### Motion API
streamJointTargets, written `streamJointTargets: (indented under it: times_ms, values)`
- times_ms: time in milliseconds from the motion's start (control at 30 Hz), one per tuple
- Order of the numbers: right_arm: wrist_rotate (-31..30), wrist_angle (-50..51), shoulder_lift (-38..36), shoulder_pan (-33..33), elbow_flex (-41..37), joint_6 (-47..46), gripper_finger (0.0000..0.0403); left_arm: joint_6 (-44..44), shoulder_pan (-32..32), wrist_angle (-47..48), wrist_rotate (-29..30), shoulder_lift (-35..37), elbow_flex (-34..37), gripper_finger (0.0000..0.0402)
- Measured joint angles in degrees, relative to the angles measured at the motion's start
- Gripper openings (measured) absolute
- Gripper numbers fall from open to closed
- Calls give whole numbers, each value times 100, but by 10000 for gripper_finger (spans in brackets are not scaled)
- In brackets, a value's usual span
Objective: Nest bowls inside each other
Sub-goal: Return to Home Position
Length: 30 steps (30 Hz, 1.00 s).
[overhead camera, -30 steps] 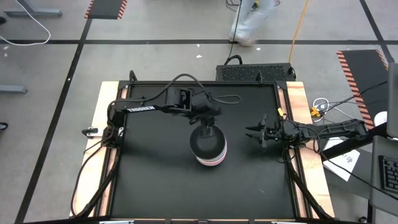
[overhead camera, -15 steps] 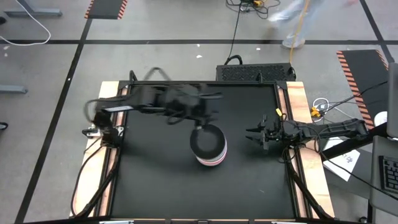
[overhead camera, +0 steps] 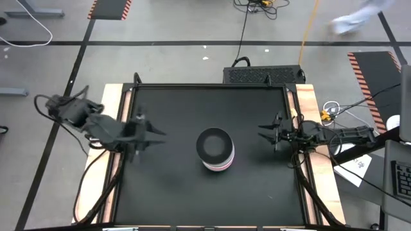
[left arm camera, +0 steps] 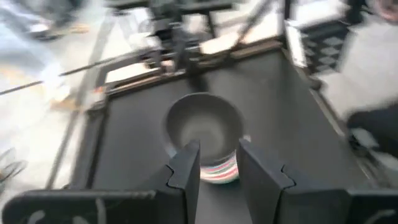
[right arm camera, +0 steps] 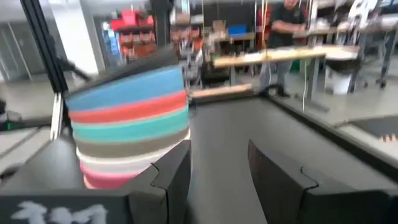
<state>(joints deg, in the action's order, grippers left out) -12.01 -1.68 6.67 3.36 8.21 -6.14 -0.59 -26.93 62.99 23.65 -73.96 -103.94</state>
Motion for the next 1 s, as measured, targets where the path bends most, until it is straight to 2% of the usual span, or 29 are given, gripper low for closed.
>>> streamJointTargets:
  times_ms: [67,133,267,400,567,733,833,1000]
  values:
    - [4,-200,-154,-61,-113,5,150,275,-196,-323,564,621,816,108]
    - [13,-196,-301,-108,-220,-27,150,361,-379,-729,885,1230,1633,108]
    - [39,-293,-500,-114,-543,-260,150,767,-727,-1723,1058,2373,3165,108]
    - [32,-204,-540,-114,-711,-665,150,884,-975,-2571,1171,3164,4481,108]
    - [29,-438,-548,-114,-716,-759,150,988,-1062,-3520,1273,3543,5548,108]
    - [20,-314,-545,-114,-722,-800,150,1258,-1088,-3630,1331,3596,6194,108]
    - [19,-238,-541,-114,-726,-874,150,1513,-1119,-3734,1562,3622,6669,108]
    - [17,-206,-541,-114,-731,-903,150,1381,-1186,-4829,1534,3985,7610,108]
